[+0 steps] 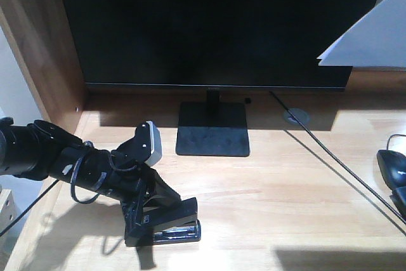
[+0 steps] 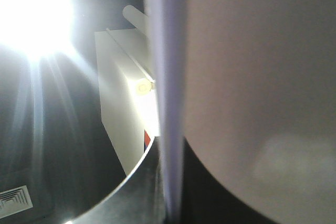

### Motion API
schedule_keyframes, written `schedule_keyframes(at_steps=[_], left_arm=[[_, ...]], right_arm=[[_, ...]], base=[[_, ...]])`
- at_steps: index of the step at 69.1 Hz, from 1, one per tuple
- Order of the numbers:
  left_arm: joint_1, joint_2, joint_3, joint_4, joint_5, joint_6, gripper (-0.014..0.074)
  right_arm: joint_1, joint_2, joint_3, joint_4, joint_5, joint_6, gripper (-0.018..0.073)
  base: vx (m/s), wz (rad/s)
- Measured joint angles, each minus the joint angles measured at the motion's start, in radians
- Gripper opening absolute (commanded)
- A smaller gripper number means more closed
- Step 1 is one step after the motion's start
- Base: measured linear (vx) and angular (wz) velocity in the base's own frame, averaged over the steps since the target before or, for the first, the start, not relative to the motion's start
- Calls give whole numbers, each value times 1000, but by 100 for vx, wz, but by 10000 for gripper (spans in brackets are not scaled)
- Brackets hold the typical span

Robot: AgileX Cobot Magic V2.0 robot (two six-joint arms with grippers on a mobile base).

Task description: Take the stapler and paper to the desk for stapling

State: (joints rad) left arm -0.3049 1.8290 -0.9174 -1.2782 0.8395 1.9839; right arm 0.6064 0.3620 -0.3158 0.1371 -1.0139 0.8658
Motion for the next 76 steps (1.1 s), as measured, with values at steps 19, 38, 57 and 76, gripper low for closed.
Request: schedule_keyframes(at_steps=[19, 38, 57, 76], left_arm=[[0, 0, 0, 0, 0, 0, -6], [0, 0, 0, 0, 0, 0, -6], [0, 0, 0, 0, 0, 0, -6], [0, 0, 0, 0, 0, 1, -6]], right_arm=[[0, 0, 0, 0, 0, 0, -6], [0, 0, 0, 0, 0, 0, -6], [0, 0, 0, 0, 0, 0, -6], [0, 0, 0, 6, 6, 0, -4]], base=[[0, 0], [0, 0], [0, 0], [0, 0]])
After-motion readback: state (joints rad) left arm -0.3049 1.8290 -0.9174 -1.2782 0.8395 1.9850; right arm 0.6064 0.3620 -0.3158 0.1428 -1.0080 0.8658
